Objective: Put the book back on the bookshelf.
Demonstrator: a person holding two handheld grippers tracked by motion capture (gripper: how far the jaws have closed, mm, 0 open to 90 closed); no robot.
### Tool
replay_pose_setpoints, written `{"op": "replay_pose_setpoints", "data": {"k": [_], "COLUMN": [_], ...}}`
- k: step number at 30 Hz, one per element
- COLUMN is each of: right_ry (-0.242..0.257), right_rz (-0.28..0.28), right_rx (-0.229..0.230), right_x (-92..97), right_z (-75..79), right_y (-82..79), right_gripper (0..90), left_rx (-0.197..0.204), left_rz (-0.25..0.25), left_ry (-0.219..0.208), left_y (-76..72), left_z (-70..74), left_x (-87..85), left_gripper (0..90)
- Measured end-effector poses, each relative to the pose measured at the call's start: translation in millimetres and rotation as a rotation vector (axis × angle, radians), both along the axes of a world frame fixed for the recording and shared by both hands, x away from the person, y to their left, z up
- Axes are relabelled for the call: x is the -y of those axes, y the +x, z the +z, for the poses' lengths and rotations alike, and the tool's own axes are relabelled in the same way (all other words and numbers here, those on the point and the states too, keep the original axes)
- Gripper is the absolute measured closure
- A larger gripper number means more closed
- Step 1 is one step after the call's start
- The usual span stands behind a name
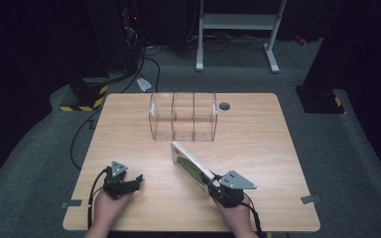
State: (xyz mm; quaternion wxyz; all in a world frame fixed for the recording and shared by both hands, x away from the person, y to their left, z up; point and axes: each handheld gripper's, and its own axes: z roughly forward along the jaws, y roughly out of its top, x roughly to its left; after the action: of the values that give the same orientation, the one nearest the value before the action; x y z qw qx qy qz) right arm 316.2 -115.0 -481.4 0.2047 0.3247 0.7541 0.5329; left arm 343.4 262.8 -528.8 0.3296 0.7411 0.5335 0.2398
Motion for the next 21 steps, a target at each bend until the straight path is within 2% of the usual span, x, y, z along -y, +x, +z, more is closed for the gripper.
{"op": "replay_pose_setpoints", "data": {"k": [7, 12, 21], "right_ry": [-0.003, -0.011, 0.0], "right_rz": [-0.049, -0.101, -0.16], "right_rx": [0.007, 0.01, 0.002], "right_x": [12.1, 23.5, 36.6], "right_z": [0.8, 0.6, 0.1], "right_y": [-1.4, -2.1, -2.3], "right_gripper": [74.1, 74.0, 73.9], "left_rx": [-0.007, -0.012, -0.01], "left_rz": [0.031, 0.02, 0.015], "left_ry": [-0.001, 0.003, 0.004], "left_y": [7.5, 13.6, 16.0], "left_z": [-0.1, -0.3, -0.4], "left_x": [-11.2, -14.7, -14.9], "left_gripper": [19.7, 16.5, 16.7]}}
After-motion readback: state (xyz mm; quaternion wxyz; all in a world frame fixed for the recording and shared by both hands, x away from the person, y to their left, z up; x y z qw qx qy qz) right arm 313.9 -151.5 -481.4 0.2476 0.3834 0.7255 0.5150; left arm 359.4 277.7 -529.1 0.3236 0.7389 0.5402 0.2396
